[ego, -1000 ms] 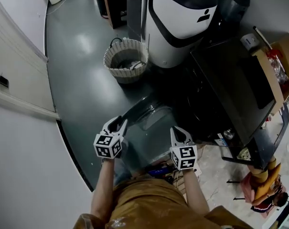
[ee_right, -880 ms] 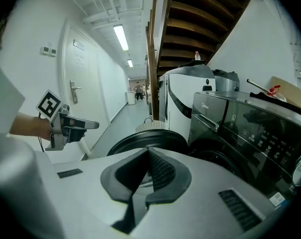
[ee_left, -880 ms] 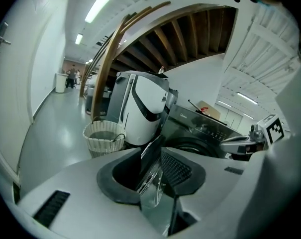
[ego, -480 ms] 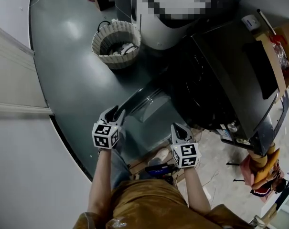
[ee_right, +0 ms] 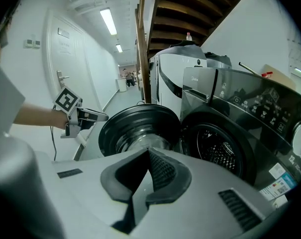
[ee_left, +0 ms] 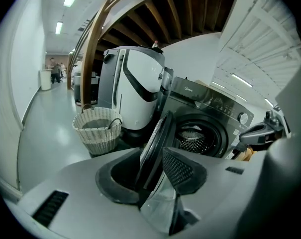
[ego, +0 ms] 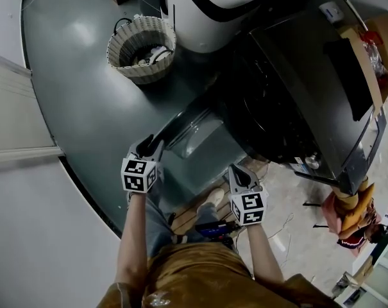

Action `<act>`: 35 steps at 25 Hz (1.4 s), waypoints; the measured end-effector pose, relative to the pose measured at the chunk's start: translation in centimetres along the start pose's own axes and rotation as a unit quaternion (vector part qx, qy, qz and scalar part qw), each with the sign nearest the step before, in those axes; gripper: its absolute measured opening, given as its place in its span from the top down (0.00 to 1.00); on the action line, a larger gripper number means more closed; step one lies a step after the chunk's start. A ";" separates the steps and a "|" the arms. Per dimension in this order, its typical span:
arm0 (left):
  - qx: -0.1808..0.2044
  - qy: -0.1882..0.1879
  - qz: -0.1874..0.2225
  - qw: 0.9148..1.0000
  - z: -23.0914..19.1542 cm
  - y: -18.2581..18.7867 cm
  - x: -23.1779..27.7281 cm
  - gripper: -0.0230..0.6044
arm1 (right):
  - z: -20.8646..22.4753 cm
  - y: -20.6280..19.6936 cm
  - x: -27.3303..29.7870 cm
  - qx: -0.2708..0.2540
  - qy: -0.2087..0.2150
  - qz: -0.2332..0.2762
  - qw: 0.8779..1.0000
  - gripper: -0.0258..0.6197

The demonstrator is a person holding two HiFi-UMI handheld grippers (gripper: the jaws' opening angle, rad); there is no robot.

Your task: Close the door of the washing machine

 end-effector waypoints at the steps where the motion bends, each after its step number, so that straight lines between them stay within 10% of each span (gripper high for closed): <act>1: 0.002 0.001 -0.003 1.000 0.0 -0.1 0.2 0.71 | 0.0 -0.2 0.0 0.002 0.000 -0.002 1.000 0.94; 35: 0.035 0.018 -0.053 0.998 2.0 -1.8 1.6 0.74 | 1.4 -2.0 -3.5 0.005 -0.013 0.012 1.000 0.94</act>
Point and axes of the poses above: the fingertips, and each gripper's own axes: x forward along the fingers, z to its right, y out of its top, the point moved 7 cm from there along -x, backward along the fingers, and after that the axes turned 9 degrees about -x, right-handed, at the moved point
